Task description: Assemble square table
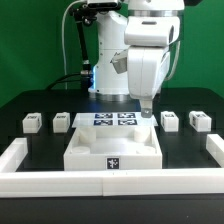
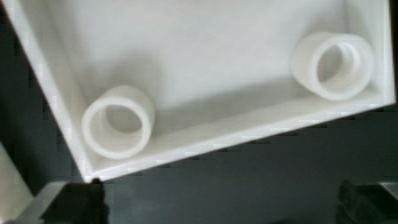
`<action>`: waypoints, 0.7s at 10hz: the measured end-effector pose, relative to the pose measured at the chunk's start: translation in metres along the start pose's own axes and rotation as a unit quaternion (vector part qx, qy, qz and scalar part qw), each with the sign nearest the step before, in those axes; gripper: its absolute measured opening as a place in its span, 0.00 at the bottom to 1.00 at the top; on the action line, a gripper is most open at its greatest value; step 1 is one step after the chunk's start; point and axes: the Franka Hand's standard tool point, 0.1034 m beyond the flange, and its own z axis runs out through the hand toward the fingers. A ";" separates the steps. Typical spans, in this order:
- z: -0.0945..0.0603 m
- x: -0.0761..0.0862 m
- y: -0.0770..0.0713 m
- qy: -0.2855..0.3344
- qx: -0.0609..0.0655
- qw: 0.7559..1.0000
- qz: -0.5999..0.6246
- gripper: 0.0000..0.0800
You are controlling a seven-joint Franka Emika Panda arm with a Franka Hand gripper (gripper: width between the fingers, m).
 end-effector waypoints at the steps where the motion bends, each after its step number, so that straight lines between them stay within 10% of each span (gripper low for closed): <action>1: 0.001 -0.001 0.000 0.000 0.001 1.000 0.001 0.81; 7: 0.021 -0.042 -0.021 0.001 0.008 0.993 -0.119 0.81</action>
Offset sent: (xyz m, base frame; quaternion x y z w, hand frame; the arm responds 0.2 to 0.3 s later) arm -0.0362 -0.0172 -0.0077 0.0008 0.0261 -0.1892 0.9816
